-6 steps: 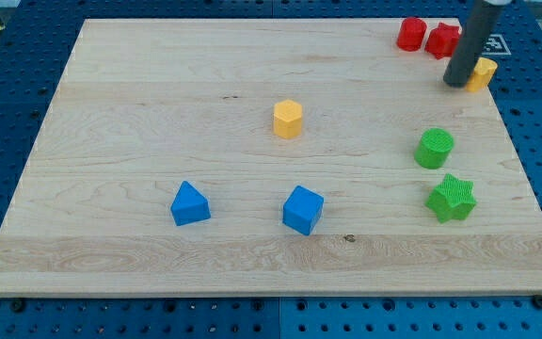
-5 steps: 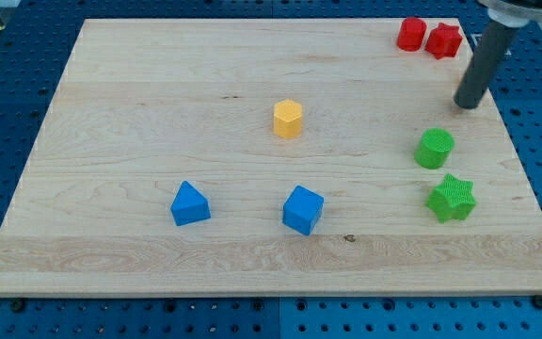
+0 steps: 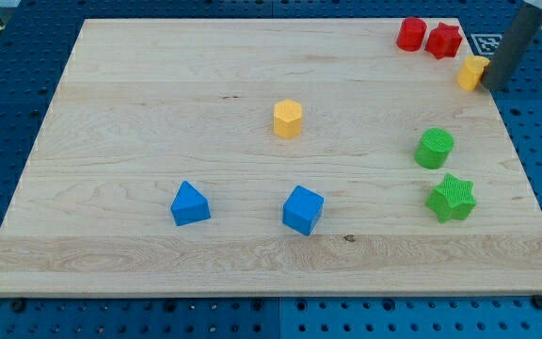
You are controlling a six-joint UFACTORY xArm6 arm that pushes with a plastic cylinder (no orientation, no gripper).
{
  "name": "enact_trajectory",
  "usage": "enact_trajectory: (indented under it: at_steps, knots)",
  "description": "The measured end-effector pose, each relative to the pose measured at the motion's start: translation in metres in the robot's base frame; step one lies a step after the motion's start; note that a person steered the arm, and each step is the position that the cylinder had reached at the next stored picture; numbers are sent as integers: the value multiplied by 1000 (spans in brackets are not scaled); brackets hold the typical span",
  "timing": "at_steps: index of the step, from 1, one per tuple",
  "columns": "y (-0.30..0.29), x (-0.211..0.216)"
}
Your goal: Push the yellow heart to the red star
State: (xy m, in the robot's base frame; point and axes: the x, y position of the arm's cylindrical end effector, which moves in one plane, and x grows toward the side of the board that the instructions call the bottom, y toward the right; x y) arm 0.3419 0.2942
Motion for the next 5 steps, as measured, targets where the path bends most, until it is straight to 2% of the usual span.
enact_trajectory:
  at_steps: [2, 4, 5]
  knots:
    - [5, 0]
    - [-48, -5]
    - [-50, -34]
